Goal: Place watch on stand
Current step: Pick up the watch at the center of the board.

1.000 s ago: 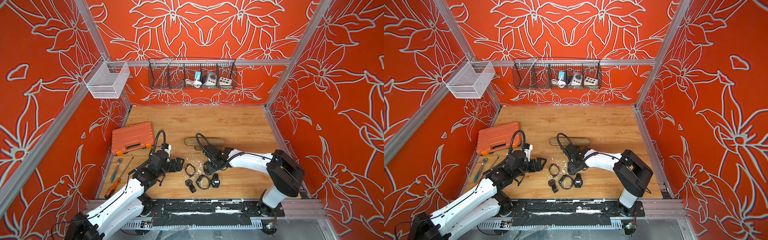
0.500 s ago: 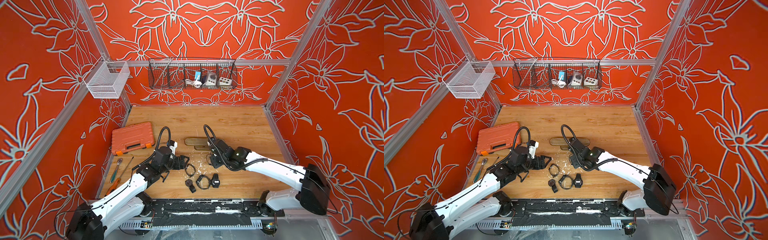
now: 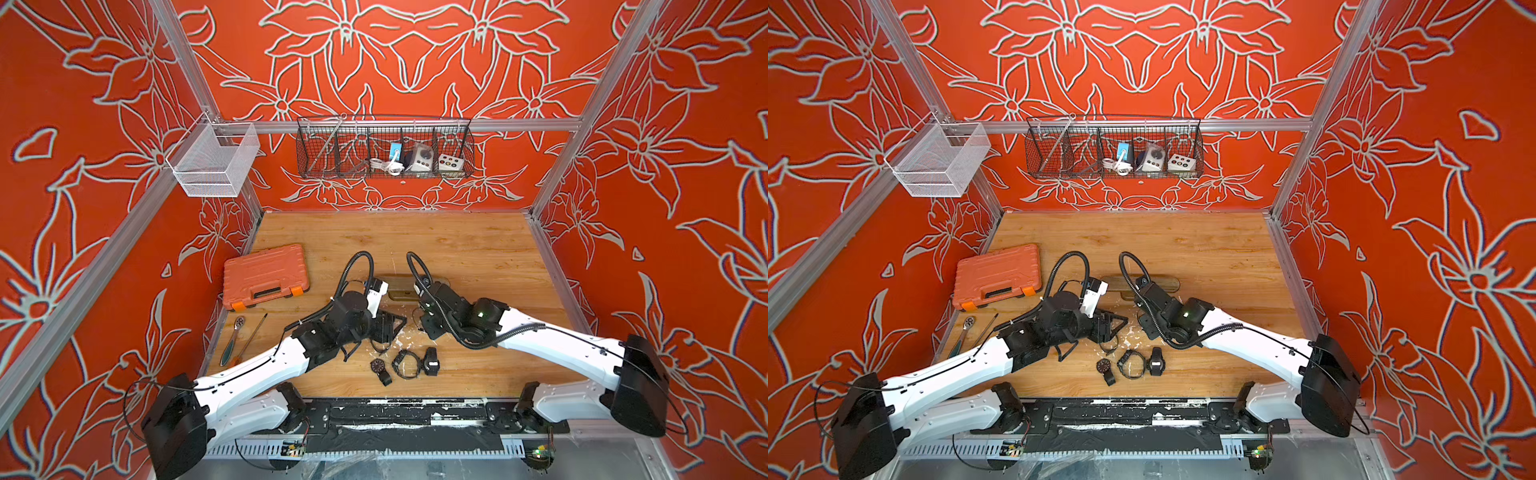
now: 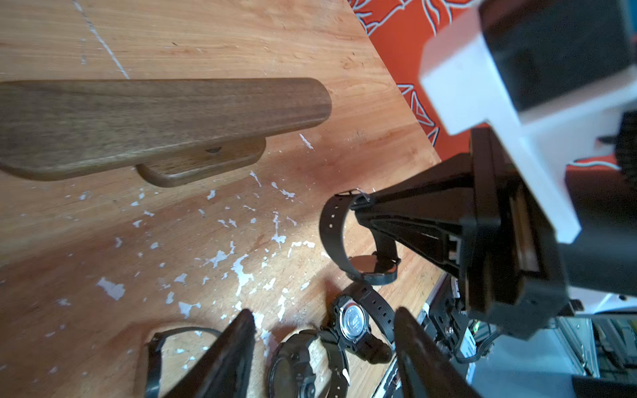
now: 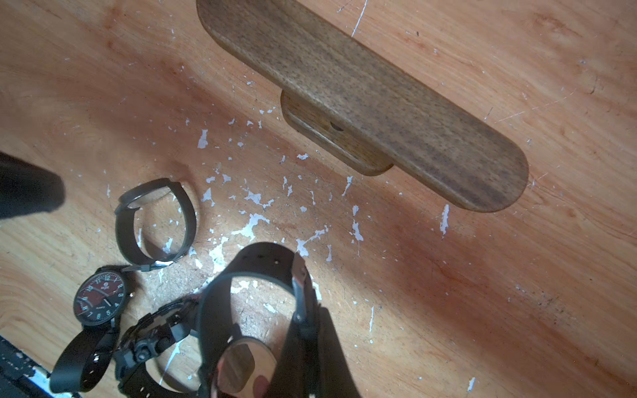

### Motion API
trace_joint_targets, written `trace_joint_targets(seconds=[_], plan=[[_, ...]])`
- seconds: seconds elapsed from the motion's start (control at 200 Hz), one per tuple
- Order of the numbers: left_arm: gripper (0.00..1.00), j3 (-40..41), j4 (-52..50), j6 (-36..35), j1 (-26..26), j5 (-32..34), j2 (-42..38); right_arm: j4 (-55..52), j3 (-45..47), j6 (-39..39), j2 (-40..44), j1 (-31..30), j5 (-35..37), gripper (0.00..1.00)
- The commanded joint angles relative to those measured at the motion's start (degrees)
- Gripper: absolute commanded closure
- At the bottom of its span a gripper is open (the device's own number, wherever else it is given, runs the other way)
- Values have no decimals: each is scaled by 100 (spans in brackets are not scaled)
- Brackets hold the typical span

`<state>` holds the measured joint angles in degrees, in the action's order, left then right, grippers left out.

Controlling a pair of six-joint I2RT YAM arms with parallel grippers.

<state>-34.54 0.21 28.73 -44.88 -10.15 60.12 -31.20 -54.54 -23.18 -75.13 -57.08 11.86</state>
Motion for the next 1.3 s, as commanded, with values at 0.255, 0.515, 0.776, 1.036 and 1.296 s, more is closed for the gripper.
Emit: trace_joint_targets(seconds=[0.255,0.515,0.776,1.036,1.296], plan=[[46,-377,35,-12,-126,195,581,166,-67,-290,144,-231,84,100],[49,-472,137,60,-135,20,819,196,-74,-336,139,-345,122,100],[64,-685,-55,82,-135,-16,1166,178,-125,-301,97,-400,184,100],[88,-963,-469,123,-136,141,1514,83,-177,-301,71,-540,570,100],[100,-910,-323,374,-135,171,1535,118,-172,-286,204,-605,647,91]])
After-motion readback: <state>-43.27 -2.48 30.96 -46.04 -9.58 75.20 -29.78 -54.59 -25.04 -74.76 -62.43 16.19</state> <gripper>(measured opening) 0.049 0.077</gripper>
